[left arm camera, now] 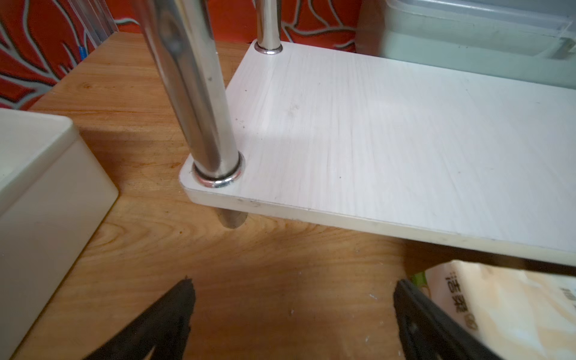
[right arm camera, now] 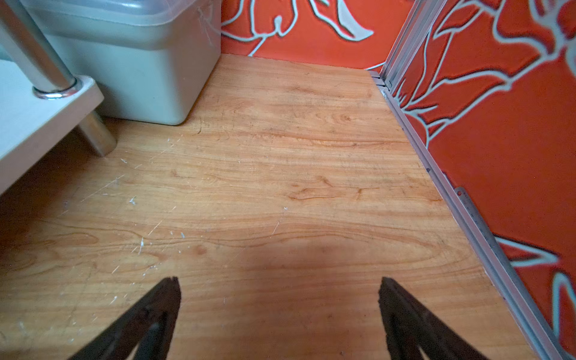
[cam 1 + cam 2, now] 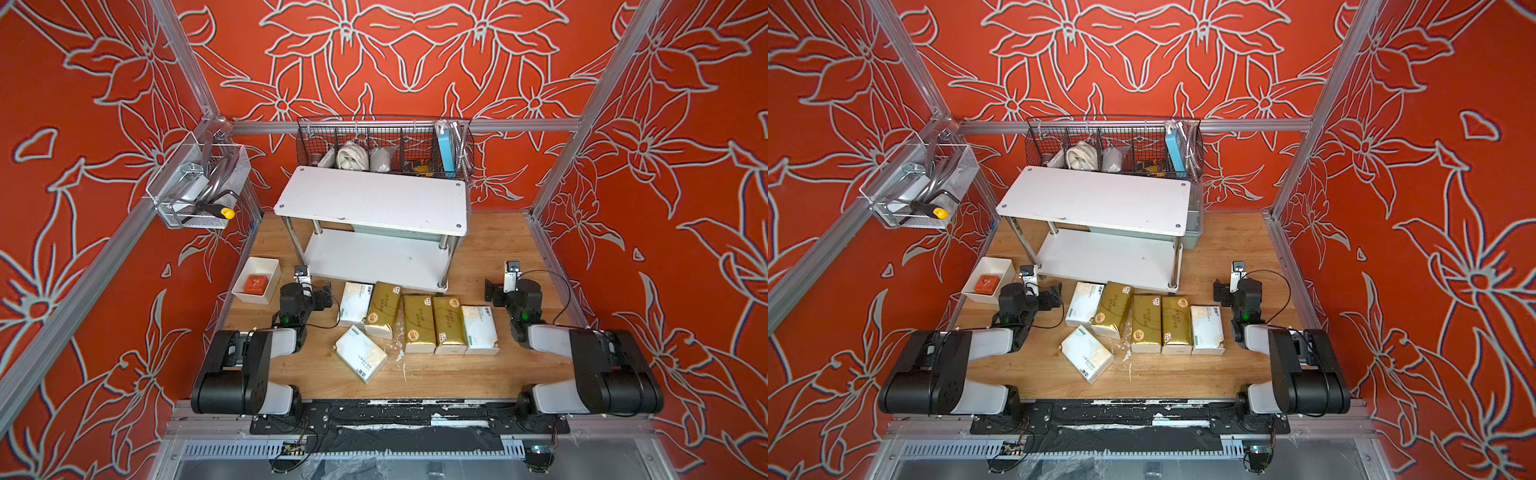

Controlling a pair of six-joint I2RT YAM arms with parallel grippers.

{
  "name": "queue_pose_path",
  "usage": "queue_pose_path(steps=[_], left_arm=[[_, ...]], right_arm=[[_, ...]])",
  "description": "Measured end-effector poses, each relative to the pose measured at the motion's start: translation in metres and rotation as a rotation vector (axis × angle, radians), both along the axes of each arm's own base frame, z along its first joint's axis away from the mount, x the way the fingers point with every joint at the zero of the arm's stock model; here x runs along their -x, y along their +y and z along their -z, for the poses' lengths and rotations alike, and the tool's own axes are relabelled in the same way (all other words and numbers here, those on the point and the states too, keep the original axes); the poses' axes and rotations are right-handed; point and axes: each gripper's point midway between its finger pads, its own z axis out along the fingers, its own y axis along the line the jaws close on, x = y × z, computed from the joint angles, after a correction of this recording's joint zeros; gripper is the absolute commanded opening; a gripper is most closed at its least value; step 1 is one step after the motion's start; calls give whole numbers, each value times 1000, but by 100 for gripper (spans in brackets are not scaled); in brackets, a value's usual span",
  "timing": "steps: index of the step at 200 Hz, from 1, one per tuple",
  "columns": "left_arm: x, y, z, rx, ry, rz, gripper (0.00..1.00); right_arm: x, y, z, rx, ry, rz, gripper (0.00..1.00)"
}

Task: Place the tissue boxes on the shelf by color
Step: Pick up the box of tissues from the center of the board.

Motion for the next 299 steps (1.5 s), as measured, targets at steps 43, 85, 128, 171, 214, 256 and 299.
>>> queue_pose_path(steps=[43,85,128,171,214,256,299], left_arm=[[0,0,0,0,0,0,98],[0,0,0,0,0,1,98],[-1,0,-3,1,-14,1,98],[-2,4,-4,8,-21,-2,98],[-3,8,-2,12,34,-32,98],[-30,26,-49,-1,28,-130,98],[-22,33,-75,42,89,-218,98]], right_arm=[[0,0,0,0,0,0,99],[0,0,0,0,0,0,99],[0,0,0,0,0,0,99],[0,0,0,-1,0,0,99],[2,-5,-2,3,24,30,99],[-16,-20,-82,-6,-85,133,99],[6,-35,-143,-202,-203,289,99]])
